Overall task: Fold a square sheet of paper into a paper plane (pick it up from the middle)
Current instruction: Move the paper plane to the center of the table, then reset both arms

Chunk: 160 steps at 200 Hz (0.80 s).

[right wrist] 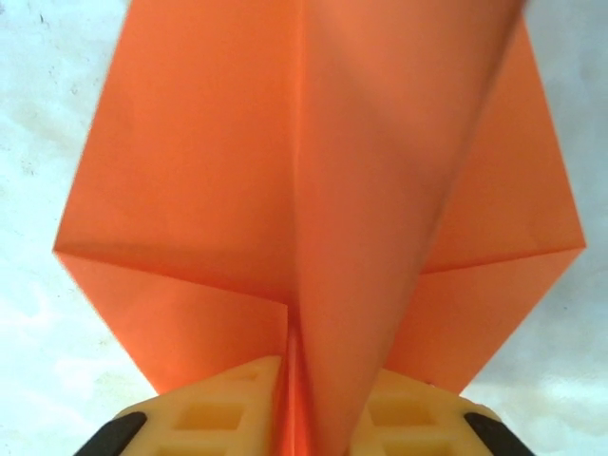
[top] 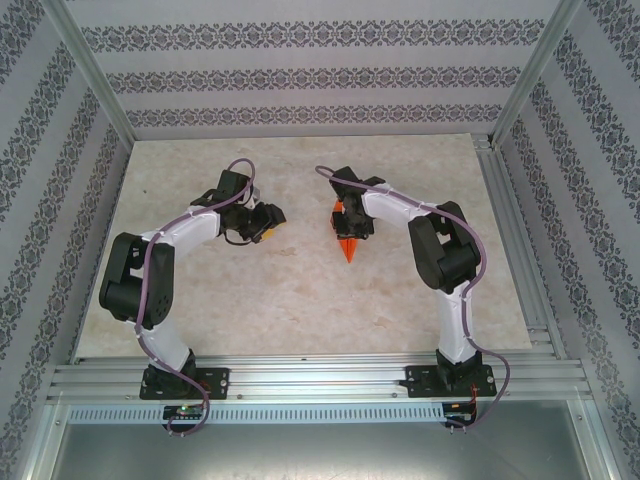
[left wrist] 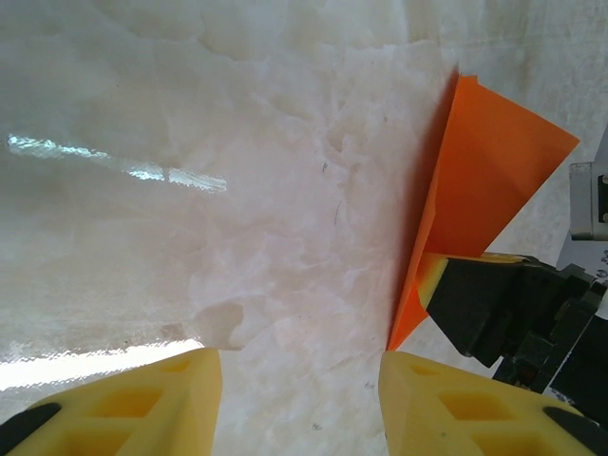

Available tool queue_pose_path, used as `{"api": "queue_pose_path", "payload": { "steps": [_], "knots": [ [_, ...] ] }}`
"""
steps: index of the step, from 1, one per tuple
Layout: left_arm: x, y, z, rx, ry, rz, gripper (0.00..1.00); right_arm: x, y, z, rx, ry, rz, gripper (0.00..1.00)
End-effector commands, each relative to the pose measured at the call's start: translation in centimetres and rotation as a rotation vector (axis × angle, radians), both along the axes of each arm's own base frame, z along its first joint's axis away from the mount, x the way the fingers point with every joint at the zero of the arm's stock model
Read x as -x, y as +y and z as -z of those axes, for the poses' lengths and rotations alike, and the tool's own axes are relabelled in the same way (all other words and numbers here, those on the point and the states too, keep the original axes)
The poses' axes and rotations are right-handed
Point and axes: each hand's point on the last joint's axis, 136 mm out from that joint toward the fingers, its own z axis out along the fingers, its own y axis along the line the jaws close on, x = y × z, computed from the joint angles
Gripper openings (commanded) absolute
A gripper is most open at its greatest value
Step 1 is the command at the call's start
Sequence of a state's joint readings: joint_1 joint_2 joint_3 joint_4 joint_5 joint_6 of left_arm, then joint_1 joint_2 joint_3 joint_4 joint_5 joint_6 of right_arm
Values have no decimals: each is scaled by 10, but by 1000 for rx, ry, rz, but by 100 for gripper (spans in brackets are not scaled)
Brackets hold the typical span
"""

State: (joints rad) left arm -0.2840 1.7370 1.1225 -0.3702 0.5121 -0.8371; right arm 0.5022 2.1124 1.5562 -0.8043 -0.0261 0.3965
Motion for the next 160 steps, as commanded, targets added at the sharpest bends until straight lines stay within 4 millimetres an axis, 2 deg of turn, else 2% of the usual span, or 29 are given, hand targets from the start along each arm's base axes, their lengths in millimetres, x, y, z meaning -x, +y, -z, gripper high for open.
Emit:
{"api": "queue_pose_path", "payload": {
  "steps": [1, 20, 47, 72, 82, 89, 96, 100, 112, 115, 119, 123, 125, 137, 147, 160],
  "knots": [
    [-5, -1, -25, -21, -76, 21, 49, -10, 2, -34, -4, -73, -10, 28],
    [-6, 7, -30, -75, -112, 11, 49, -11, 1, -68, -23, -134, -18, 31],
    [-8, 29, -45, -187, -210, -32, 50, -9, -18, -123, -4, -277, -4, 48],
    [-8, 59, -68, -313, -341, -111, 51, -6, -57, -184, 63, -492, 45, 60],
    [-5, 76, -80, -377, -398, -156, 57, -2, -80, -204, 104, -595, 86, 64],
    [-2, 86, -89, -421, -444, -181, 60, 1, -98, -214, 139, -665, 119, 73],
    [0, 99, -96, -475, -492, -213, 62, 8, -118, -218, 178, -729, 154, 96],
    [2, 107, -101, -507, -521, -234, 64, 8, -130, -226, 200, -784, 191, 98],
    [8, 130, -108, -621, -598, -278, 74, 16, -167, -217, 269, -875, 257, 98],
    [9, 136, -110, -654, -622, -285, 79, 17, -174, -218, 276, -902, 265, 98],
    [11, 145, -109, -705, -641, -302, 86, 20, -186, -208, 294, -915, 280, 98],
    [13, 154, -109, -753, -661, -320, 98, 22, -197, -203, 310, -938, 308, 98],
    [13, 158, -109, -774, -674, -329, 100, 24, -203, -199, 321, -945, 328, 98],
    [17, 180, -101, -908, -710, -371, 100, 35, -235, -178, 367, -989, 429, 98],
    [19, 196, -93, -986, -694, -387, 100, 39, -252, -159, 385, -1025, 448, 98],
    [18, 206, -78, -1077, -663, -359, 100, 44, -268, -137, 399, -1027, 472, 98]
  ]
}}
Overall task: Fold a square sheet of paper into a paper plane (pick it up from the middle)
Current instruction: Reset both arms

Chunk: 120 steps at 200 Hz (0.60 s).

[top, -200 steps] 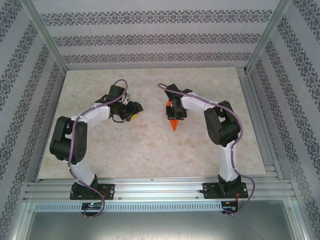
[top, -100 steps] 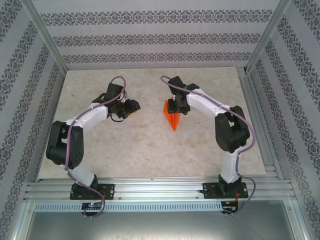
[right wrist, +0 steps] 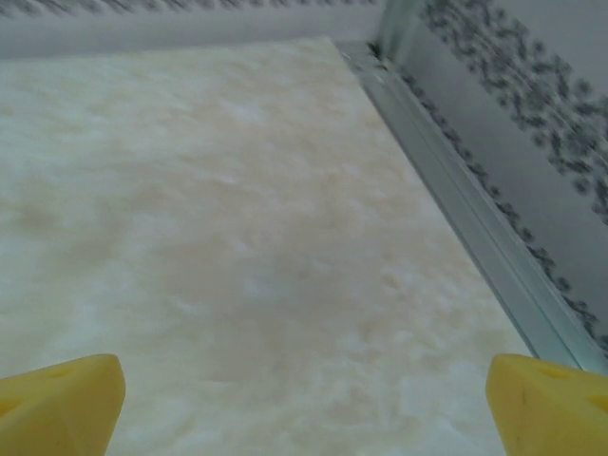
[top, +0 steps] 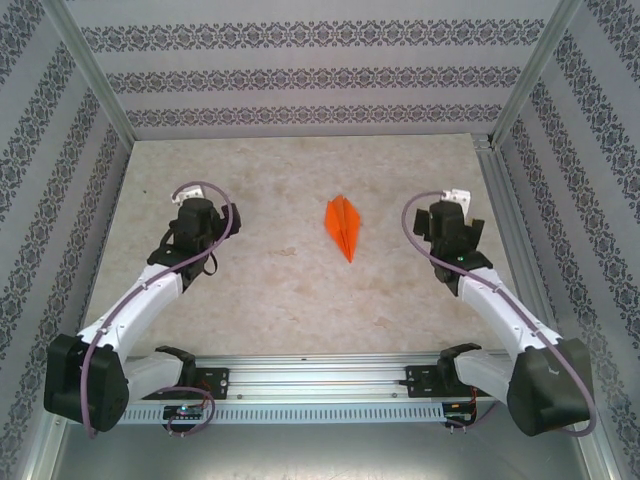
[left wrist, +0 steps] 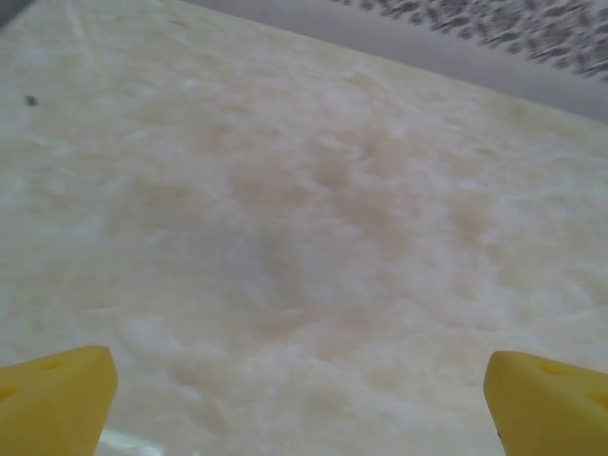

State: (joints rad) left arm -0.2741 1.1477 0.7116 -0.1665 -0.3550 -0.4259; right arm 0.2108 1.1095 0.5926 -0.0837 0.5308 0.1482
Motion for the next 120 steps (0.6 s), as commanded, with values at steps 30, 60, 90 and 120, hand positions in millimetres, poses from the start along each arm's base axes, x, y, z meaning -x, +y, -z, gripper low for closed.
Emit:
{"api": "queue_pose_path", "payload": {
  "steps": [30, 60, 90, 120],
  "knots": [
    [-19, 47, 44, -410, 15, -78, 100, -26, -46, 30, 39, -57, 67, 98],
    [-38, 25, 49, -382, -112, 38, 100, -56, -40, 24, 17, -138, -4, 98],
    [-47, 15, 50, -391, -199, 150, 100, -68, -26, 21, -75, -189, -116, 98],
    [-48, 27, 60, -286, -222, 156, 100, -66, -6, 23, -101, -331, -241, 98]
  ]
}}
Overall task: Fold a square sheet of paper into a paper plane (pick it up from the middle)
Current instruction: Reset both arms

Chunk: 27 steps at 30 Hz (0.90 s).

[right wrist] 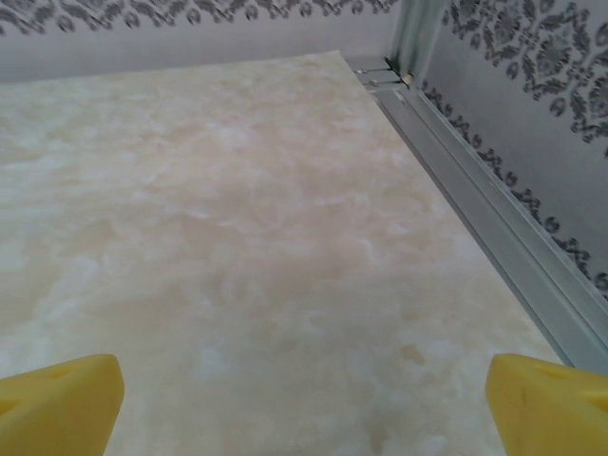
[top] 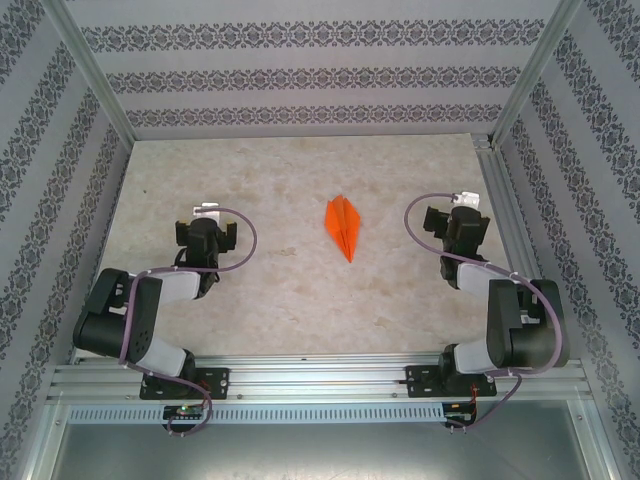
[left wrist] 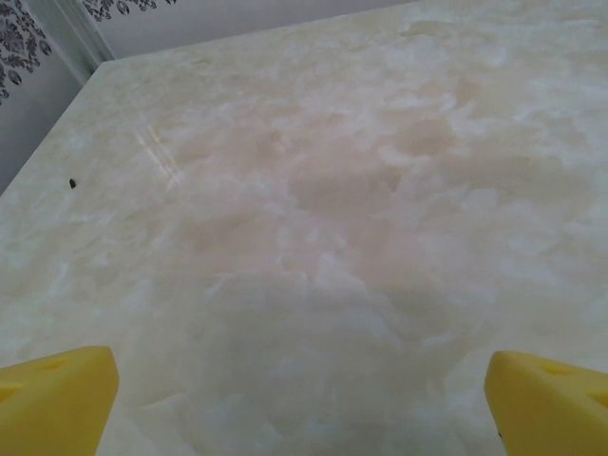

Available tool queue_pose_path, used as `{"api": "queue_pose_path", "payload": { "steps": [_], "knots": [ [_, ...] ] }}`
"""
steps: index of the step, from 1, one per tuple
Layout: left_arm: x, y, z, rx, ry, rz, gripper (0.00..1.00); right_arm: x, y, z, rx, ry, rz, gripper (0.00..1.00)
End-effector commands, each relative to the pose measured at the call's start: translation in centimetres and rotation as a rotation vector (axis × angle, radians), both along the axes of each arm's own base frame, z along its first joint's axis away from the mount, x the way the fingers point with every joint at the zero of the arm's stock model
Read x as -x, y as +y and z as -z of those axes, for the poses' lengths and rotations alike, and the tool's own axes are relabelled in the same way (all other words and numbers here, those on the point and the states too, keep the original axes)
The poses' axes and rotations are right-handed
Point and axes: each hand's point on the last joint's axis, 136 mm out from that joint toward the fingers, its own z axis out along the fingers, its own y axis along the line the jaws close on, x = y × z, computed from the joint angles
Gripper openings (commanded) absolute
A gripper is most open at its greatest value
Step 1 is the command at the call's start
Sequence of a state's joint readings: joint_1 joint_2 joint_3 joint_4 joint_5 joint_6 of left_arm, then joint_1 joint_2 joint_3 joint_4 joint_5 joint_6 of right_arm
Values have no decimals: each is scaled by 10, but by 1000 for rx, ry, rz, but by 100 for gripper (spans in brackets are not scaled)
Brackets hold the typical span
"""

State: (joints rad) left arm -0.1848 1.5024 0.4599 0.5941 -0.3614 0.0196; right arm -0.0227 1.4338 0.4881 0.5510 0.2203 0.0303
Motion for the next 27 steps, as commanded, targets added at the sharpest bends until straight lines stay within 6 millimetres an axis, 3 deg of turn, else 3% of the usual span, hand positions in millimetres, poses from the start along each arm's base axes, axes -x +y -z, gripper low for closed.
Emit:
{"api": "queue_pose_path", "payload": {
  "steps": [1, 2, 3, 5, 9, 27],
  "knots": [
    [-10, 2, -17, 80, -126, 67, 100, -6, 24, -15, -30, -190, -142, 98],
    [-8, 8, -9, 99, -129, 57, 100, -3, 22, -19, -25, -252, -127, 98],
    [-8, 9, -13, 102, -173, 59, 100, 9, 18, -10, -28, -255, -100, 98],
    [-7, 10, -10, 104, -146, 52, 100, 13, 17, -12, -24, -268, -97, 98],
    [-9, 12, -12, 102, -148, 42, 100, 4, 16, -3, -18, -190, -82, 98],
    [-11, 3, -11, 102, -131, 96, 100, 4, 14, -8, 9, -208, -43, 98]
  ]
}}
